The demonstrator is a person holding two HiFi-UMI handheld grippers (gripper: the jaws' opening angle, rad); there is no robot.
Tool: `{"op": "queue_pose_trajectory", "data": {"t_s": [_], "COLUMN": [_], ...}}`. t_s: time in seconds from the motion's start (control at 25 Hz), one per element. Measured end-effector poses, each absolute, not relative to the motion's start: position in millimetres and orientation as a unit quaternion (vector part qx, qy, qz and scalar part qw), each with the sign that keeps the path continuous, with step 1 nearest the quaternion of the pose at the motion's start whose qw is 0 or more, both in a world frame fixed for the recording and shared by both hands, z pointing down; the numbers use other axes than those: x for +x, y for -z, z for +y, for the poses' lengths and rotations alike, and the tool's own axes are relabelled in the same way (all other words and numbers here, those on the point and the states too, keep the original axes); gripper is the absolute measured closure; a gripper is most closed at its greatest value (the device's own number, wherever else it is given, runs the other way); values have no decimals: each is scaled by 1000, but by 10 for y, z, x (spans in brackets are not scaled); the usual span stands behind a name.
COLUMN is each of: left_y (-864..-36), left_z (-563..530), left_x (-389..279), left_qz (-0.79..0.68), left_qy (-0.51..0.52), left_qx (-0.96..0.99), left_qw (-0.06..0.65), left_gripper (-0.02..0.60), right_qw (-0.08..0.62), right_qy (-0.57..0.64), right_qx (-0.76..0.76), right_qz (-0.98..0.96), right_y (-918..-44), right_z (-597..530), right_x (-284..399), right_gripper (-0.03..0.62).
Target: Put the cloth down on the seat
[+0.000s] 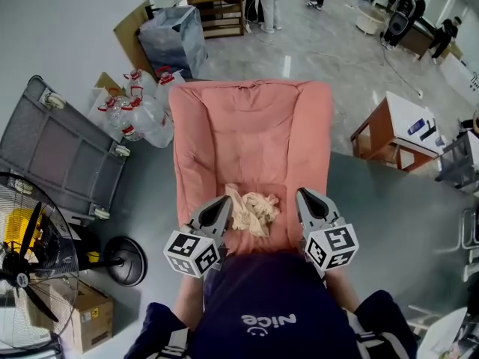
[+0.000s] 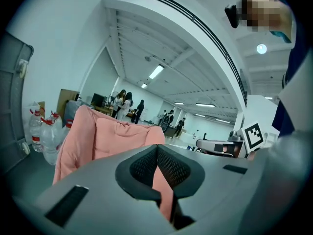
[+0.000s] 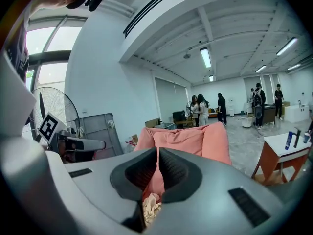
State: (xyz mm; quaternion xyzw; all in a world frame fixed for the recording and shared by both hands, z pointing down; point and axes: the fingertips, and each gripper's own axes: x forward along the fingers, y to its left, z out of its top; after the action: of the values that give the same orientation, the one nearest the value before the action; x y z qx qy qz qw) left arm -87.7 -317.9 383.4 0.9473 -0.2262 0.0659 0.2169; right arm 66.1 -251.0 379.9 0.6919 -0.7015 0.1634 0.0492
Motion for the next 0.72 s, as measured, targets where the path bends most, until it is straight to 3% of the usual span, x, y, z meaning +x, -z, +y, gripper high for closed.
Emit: {"op": "queue_pose_trajectory", "data": {"t_s": [0.72], "left_y": [-3929], "left_z": [-3169], "left_x": [-1042], "left_qz": [-253], "left_qy": [-87], "left_qx": [943], "left_qw": [196], "left_gripper": [561], "right_qw": [75], "right_qy": [-159], "right_qx": [692], "right_qz": [-700], "right_y": [-3910], "right_z": [-2466], "right_x": [573], "right_gripper": [540]}}
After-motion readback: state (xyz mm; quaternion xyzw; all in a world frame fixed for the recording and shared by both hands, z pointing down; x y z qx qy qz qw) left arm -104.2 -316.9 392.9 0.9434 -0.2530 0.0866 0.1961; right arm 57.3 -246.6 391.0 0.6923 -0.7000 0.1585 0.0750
